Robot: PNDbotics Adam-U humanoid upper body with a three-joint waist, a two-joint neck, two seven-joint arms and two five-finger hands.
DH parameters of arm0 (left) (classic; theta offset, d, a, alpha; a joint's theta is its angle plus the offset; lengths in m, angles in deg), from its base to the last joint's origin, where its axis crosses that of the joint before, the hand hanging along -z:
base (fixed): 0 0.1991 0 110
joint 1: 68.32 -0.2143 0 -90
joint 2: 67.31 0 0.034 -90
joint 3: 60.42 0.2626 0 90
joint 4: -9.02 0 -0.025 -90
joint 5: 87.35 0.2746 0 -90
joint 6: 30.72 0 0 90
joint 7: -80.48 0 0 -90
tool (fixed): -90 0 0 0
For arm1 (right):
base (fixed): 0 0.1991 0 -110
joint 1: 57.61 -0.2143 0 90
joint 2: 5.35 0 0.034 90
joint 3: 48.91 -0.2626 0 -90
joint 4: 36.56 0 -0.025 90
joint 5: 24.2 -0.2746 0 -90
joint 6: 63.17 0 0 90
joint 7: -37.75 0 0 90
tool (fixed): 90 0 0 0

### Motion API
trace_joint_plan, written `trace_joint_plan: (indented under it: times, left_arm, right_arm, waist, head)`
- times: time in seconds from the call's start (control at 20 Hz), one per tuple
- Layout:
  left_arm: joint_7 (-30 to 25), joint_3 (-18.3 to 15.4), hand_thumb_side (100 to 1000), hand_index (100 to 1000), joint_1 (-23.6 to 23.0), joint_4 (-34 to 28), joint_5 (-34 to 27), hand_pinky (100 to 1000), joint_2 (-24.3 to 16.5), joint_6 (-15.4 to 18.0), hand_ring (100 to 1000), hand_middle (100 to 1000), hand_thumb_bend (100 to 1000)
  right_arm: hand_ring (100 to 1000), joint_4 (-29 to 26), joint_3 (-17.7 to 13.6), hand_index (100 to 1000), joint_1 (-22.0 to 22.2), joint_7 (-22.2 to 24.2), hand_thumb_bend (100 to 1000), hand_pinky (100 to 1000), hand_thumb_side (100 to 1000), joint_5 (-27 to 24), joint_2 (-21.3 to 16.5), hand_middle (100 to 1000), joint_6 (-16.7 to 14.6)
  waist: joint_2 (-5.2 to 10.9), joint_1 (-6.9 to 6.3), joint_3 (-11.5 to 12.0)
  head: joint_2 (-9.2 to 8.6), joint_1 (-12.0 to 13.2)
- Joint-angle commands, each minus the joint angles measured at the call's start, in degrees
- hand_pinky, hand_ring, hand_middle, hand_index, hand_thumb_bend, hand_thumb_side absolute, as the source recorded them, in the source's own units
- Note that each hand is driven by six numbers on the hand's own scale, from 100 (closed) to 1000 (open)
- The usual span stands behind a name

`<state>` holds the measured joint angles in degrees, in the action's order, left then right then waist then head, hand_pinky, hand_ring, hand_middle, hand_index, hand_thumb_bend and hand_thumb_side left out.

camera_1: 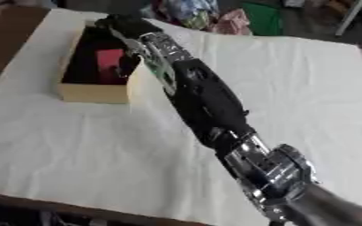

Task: Pick up objects on the table and place them in the box.

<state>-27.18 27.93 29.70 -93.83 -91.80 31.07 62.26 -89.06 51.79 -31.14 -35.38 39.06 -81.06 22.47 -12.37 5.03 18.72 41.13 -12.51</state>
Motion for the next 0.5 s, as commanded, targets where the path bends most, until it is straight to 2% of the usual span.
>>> trace_joint_plan:
  times: [0.05, 0.3, 0.35, 0.5]
  left_arm:
    - [-0.2, 0.0, 322, 762, 0.3, -0.8, -0.4, 1000, -0.6, 0.1, 832, 713, 100]
    - [-0.2, 0.0, 322, 762, 0.2, -0.8, -0.4, 1000, -0.6, 0.1, 832, 713, 100]
    - [-0.1, -0.1, 320, 761, 0.1, -0.8, -0.4, 1000, -0.6, 0.1, 832, 713, 100]
    - [0.1, -0.3, 320, 761, -0.2, -0.7, -0.3, 1000, -0.7, 0.1, 832, 713, 100]
  right_arm:
    - [1000, -2.0, 0.2, 997, -1.2, -0.1, 427, 864, 142, 0.3, -0.5, 933, -0.8]
    - [1000, -3.1, 0.4, 996, -1.1, 0.2, 426, 863, 136, -0.5, -0.9, 930, -0.9]
    - [1000, -3.6, 0.2, 990, -1.3, -0.1, 410, 859, 100, -0.8, -1.3, 915, -1.0]
    - [1000, -6.3, -0.2, 989, -1.1, -1.0, 402, 857, 100, -2.9, -3.5, 914, -0.9]
  waist:
    - [0.94, -0.66, -0.2]
    - [1.00, -0.74, -0.4]
    - [1.14, -0.85, -0.6]
    - [1.34, -0.97, -1.4]
  head:
    - [-0.46, -0.1]
    - [-0.37, 0.0]
    - [-0.24, 0.2]
    - [-0.05, 0.6]
